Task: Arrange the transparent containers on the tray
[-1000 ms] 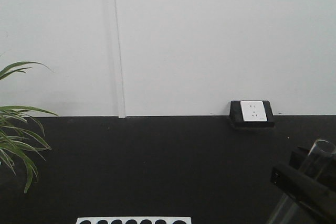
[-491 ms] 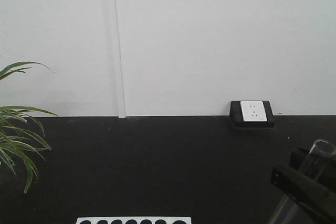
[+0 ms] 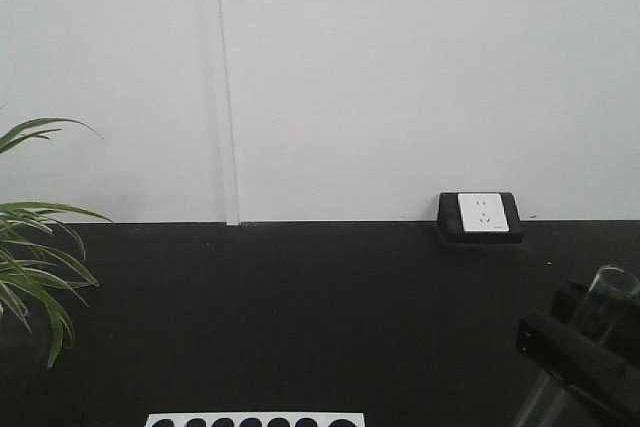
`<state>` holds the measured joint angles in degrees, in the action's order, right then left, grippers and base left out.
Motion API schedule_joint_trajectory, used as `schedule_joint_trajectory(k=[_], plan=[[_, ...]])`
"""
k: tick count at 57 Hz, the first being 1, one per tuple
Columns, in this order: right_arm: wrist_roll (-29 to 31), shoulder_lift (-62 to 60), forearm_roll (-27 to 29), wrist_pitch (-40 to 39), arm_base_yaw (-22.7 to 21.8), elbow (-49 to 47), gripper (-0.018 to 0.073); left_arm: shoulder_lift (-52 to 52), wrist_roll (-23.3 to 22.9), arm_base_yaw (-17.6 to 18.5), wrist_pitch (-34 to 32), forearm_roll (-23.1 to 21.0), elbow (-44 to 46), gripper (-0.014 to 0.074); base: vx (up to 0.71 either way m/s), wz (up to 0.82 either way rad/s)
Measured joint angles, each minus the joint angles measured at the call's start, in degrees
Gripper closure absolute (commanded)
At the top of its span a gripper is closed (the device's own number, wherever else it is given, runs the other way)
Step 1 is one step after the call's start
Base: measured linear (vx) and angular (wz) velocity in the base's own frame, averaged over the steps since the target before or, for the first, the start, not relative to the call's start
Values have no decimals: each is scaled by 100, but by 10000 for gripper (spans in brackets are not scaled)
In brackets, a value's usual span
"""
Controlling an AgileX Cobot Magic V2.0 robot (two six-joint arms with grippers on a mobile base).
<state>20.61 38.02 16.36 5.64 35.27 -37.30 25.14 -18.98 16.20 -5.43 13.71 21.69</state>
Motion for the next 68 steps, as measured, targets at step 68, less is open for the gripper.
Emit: schedule_joint_trajectory(k=[68], plan=[[0,0,0,0,0,0,421,0,0,0,0,0,0,422,-15,-3]])
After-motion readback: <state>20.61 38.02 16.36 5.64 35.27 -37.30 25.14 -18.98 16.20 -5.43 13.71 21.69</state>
